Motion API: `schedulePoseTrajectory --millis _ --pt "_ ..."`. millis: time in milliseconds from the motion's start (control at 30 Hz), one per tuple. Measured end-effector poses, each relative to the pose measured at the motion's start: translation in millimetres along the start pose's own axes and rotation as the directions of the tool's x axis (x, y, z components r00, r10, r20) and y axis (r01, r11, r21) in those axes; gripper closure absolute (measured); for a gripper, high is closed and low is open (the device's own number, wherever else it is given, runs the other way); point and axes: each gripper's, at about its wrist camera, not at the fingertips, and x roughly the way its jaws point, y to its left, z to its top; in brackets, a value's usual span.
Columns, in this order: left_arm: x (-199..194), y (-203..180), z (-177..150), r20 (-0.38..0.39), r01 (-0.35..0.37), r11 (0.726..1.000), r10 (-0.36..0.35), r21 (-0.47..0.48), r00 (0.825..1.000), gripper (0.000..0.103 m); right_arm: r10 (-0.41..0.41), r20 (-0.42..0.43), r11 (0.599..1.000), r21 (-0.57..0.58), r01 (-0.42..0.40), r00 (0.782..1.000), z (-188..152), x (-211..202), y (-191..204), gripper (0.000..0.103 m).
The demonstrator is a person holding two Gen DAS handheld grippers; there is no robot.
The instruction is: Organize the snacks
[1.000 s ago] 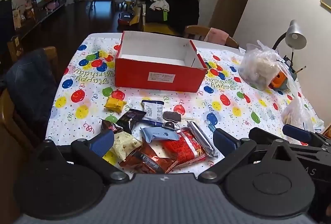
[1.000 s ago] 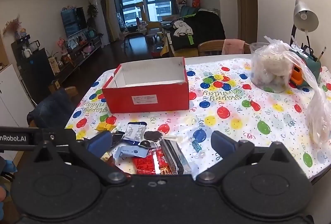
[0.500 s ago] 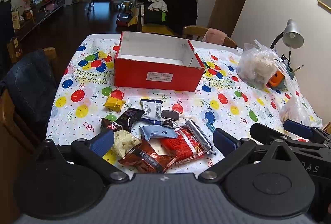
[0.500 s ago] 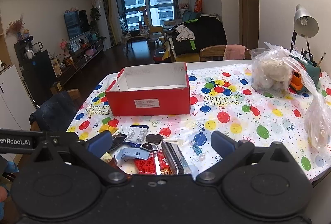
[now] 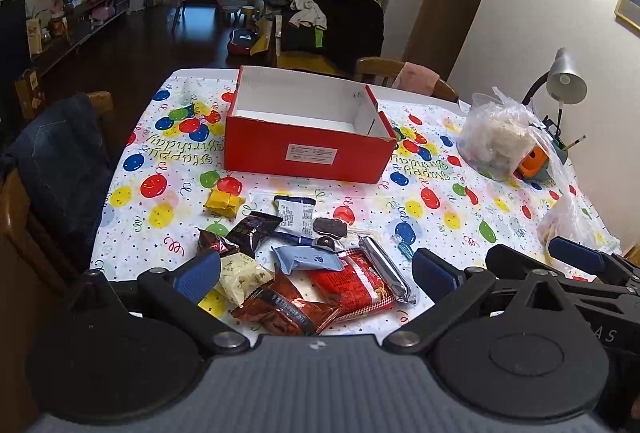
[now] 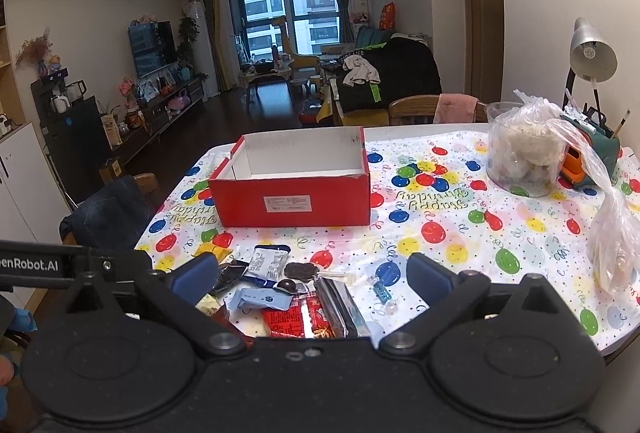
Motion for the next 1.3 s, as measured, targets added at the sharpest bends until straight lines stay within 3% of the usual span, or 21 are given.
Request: schedulePoseTrajectory --millis 900,1300 --pt "-4 4 4 0.039 0.006 1.000 -0.006 -0.010 0.999 0.000 0.006 0.027 0.999 -0.035 -0.005 1.000 7 -6 8 0.002" --pt "18 0 13 0.005 -0.027 0.999 0.027 -0.031 1.000 0.000 0.033 -0.007 0.999 -0.040 -0.034 0.999 11 16 -5 0.002"
